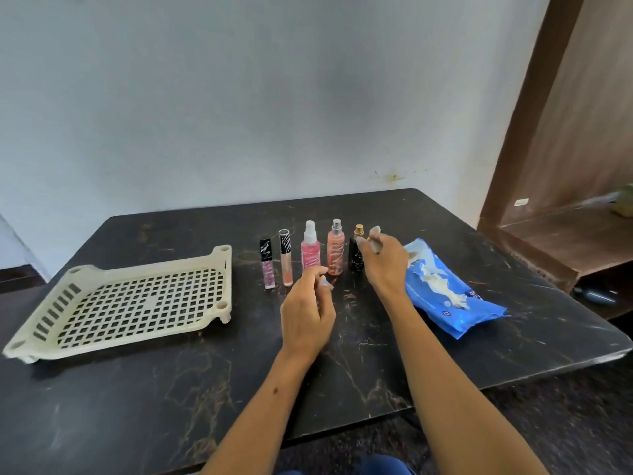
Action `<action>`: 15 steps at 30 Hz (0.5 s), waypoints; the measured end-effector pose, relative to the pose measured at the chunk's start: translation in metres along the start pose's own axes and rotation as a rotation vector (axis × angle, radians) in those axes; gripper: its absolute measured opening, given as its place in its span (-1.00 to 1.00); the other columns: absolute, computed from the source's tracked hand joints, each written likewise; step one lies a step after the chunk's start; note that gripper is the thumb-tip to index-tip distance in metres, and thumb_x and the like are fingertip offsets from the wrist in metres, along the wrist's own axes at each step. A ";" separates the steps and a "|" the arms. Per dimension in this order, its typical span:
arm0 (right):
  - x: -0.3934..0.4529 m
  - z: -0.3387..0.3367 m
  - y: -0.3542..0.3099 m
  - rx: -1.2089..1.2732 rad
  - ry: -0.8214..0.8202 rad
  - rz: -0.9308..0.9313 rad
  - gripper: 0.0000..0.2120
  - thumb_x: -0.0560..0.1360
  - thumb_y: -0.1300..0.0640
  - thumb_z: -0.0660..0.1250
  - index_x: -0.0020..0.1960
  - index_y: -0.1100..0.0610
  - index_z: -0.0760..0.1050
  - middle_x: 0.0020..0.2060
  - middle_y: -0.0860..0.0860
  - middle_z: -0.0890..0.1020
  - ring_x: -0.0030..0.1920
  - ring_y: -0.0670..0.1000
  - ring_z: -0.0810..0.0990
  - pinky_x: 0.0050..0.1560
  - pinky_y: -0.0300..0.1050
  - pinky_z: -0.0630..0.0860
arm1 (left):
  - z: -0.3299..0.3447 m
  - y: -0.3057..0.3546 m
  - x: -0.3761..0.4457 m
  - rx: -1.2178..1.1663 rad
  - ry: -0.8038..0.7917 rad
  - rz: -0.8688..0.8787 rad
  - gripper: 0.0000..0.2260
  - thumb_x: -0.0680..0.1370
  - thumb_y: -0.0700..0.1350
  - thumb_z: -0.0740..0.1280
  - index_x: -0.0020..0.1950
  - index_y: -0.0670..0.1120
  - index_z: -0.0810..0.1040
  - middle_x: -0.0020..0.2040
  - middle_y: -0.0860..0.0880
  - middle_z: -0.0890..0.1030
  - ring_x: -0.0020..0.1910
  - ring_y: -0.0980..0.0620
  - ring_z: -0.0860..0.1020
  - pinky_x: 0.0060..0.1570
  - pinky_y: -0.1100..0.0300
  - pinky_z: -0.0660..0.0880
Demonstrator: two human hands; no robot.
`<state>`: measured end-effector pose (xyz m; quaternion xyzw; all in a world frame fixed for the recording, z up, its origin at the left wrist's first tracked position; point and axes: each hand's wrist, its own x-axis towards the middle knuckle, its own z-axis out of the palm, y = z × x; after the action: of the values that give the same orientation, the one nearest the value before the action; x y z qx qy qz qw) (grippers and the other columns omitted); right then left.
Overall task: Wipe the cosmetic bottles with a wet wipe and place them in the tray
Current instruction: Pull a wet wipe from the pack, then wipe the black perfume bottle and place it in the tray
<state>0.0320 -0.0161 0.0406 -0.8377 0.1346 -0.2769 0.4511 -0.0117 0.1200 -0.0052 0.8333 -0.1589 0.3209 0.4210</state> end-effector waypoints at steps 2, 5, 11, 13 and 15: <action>0.007 0.003 -0.003 -0.002 0.009 -0.022 -0.71 0.56 0.07 0.30 0.05 0.31 0.57 -0.08 0.16 0.66 -0.08 0.10 0.59 -0.07 -0.10 0.42 | -0.001 0.001 -0.001 0.005 -0.002 0.005 -0.74 0.56 -0.05 0.09 0.13 -0.09 0.49 -0.17 0.04 0.63 -0.28 0.11 0.53 -0.25 0.19 0.50; 0.019 0.009 -0.003 -0.029 0.020 -0.024 -0.73 0.56 0.04 0.31 0.04 0.25 0.60 -0.08 0.14 0.66 -0.15 0.03 0.56 -0.14 -0.23 0.31 | 0.000 0.001 -0.001 0.013 -0.008 0.009 -0.76 0.56 -0.08 0.12 0.13 -0.09 0.49 -0.16 0.02 0.63 -0.27 0.11 0.53 -0.24 0.21 0.49; 0.023 0.011 -0.002 -0.075 0.012 -0.024 -0.72 0.54 0.03 0.34 -0.10 0.26 0.63 -0.26 0.12 0.66 -0.36 -0.05 0.43 -0.21 -0.24 0.26 | -0.001 -0.003 -0.003 -0.001 0.019 -0.015 -0.73 0.56 -0.05 0.10 0.14 -0.09 0.51 -0.10 0.03 0.63 -0.19 0.12 0.55 -0.18 0.23 0.49; 0.014 0.005 0.000 -0.069 0.014 -0.027 -0.71 0.53 0.04 0.34 -0.18 0.25 0.63 -0.39 0.07 0.59 -0.43 -0.07 0.41 -0.33 -0.19 0.24 | -0.001 -0.005 -0.004 -0.023 0.059 -0.016 -0.73 0.56 -0.06 0.10 0.12 -0.11 0.52 -0.06 0.01 0.61 -0.10 0.12 0.54 -0.08 0.33 0.45; 0.002 -0.003 0.001 -0.034 0.022 -0.042 -0.72 0.52 0.04 0.35 -0.22 0.23 0.64 -0.46 0.04 0.55 -0.44 -0.06 0.42 -0.39 -0.26 0.28 | -0.004 -0.004 -0.006 -0.061 0.097 -0.024 -0.76 0.56 -0.09 0.11 0.09 -0.13 0.51 -0.05 0.00 0.57 -0.07 0.11 0.51 -0.02 0.41 0.38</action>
<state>0.0321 -0.0196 0.0412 -0.8449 0.1267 -0.2930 0.4293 -0.0151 0.1255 -0.0102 0.8055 -0.1379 0.3508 0.4573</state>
